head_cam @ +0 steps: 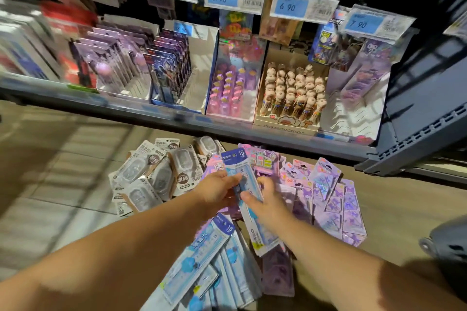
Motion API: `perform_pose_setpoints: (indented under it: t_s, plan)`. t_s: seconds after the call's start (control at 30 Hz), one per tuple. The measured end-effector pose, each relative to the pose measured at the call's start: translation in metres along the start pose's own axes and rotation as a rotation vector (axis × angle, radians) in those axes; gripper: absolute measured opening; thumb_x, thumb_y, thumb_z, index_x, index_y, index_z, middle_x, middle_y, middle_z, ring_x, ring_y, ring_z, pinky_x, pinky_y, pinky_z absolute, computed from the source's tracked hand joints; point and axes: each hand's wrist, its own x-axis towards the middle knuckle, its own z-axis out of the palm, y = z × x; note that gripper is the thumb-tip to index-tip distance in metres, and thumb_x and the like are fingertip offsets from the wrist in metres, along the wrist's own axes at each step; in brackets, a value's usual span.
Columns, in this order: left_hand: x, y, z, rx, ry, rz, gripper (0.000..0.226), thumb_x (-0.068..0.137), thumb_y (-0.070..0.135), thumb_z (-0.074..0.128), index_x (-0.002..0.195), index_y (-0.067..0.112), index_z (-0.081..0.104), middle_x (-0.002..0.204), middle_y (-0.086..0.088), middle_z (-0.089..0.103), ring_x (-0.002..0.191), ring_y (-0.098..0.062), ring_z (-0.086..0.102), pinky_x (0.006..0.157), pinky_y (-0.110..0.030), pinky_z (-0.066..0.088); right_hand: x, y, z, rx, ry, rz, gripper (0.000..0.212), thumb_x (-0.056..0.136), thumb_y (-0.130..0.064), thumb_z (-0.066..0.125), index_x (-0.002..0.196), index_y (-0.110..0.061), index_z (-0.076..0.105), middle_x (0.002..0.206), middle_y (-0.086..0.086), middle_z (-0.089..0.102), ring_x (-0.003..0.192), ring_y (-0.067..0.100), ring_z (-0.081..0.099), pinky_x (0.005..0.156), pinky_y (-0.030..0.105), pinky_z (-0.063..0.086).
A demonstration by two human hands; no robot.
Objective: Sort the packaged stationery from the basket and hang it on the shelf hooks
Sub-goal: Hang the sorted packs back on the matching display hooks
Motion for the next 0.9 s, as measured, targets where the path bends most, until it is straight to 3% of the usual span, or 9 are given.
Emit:
perform_pose_setpoints:
  t_s: [0.17,0.23,0.37,0.47,0.53,0.6,0.67,0.77,0.9]
  plan:
    - [-0.026,-0.016,-0.041,0.121,-0.229,-0.128,0.025,0.093,-0.01,0.048,0.11,-0.002,0.065,0.095,-0.011,0.072,0.079,-0.021,0.066,0.077,-0.029,0.056,-0.025,0.015,0.026,0.002,-0.122,0.036,0.047,0.092,-0.031,0.062,0.125,-0.022,0.03,0.12,0.003,0.059,0.101,0.022,0.061,0.082,0.038,0.055]
    - [-0.036,-0.03,-0.053,0.216,-0.245,-0.183,0.027,0.094,-0.011,0.047,0.1,0.005,0.069,0.087,-0.004,0.075,0.075,-0.013,0.069,0.074,-0.024,0.058,-0.036,0.025,0.04,-0.073,-0.174,0.063,0.054,0.092,-0.035,0.061,0.134,-0.018,0.03,0.127,0.005,0.056,0.107,0.023,0.058,0.087,0.038,0.053]
    - [-0.046,-0.067,-0.067,0.355,-0.138,-0.251,0.025,0.092,-0.009,0.055,0.089,0.01,0.07,0.086,-0.005,0.073,0.075,-0.014,0.068,0.078,-0.029,0.057,-0.049,0.043,0.064,-0.191,-0.295,0.113,0.05,0.096,-0.031,0.055,0.139,-0.018,0.033,0.141,0.005,0.049,0.121,0.024,0.052,0.093,0.03,0.045]
    - [-0.049,-0.088,-0.07,0.41,0.0,-0.299,0.015,0.091,-0.006,0.059,0.104,-0.002,0.065,0.096,-0.016,0.068,0.077,-0.019,0.067,0.068,-0.025,0.058,-0.051,0.047,0.074,-0.302,-0.329,0.128,0.049,0.097,-0.03,0.054,0.141,-0.019,0.036,0.142,0.004,0.05,0.122,0.022,0.052,0.091,0.025,0.043]
    - [-0.051,-0.098,-0.069,0.489,0.109,-0.333,0.007,0.091,-0.001,0.059,0.093,0.003,0.064,0.087,-0.012,0.067,0.073,-0.018,0.065,0.064,-0.024,0.058,-0.051,0.046,0.077,-0.393,-0.4,0.132,0.048,0.098,-0.028,0.053,0.142,-0.019,0.036,0.137,0.005,0.053,0.115,0.021,0.055,0.088,0.025,0.043]
    - [-0.054,-0.1,-0.071,0.682,0.2,-0.369,0.013,0.091,0.006,0.061,0.079,0.012,0.06,0.081,-0.008,0.065,0.069,-0.018,0.063,0.065,-0.024,0.059,-0.05,0.046,0.077,-0.479,-0.505,0.148,0.051,0.099,-0.028,0.049,0.146,-0.018,0.031,0.132,0.007,0.055,0.111,0.023,0.056,0.086,0.026,0.044]
    - [-0.053,-0.096,-0.081,1.041,0.187,-0.39,0.019,0.089,0.018,0.063,0.073,0.017,0.053,0.089,-0.005,0.062,0.08,-0.02,0.062,0.08,-0.027,0.056,-0.047,0.044,0.077,-0.531,-0.565,0.151,0.055,0.099,-0.029,0.048,0.149,-0.017,0.026,0.137,0.008,0.051,0.117,0.025,0.054,0.086,0.024,0.042]
    - [-0.054,-0.084,-0.086,1.273,0.213,-0.365,0.011,0.089,0.026,0.061,0.09,0.016,0.055,0.097,-0.001,0.056,0.101,-0.021,0.065,0.084,-0.026,0.052,-0.042,0.038,0.073,-0.585,-0.548,0.155,0.05,0.098,-0.034,0.05,0.143,-0.019,0.037,0.134,0.007,0.052,0.117,0.026,0.054,0.089,0.028,0.043]
    - [-0.044,-0.073,-0.073,1.201,0.223,-0.283,0.024,0.09,0.026,0.061,0.11,0.014,0.056,0.087,0.001,0.055,0.078,-0.016,0.061,0.062,-0.023,0.053,-0.033,0.033,0.049,-0.629,-0.458,0.177,0.036,0.097,-0.03,0.051,0.128,-0.011,0.055,0.129,0.015,0.057,0.115,0.031,0.056,0.093,0.033,0.045]
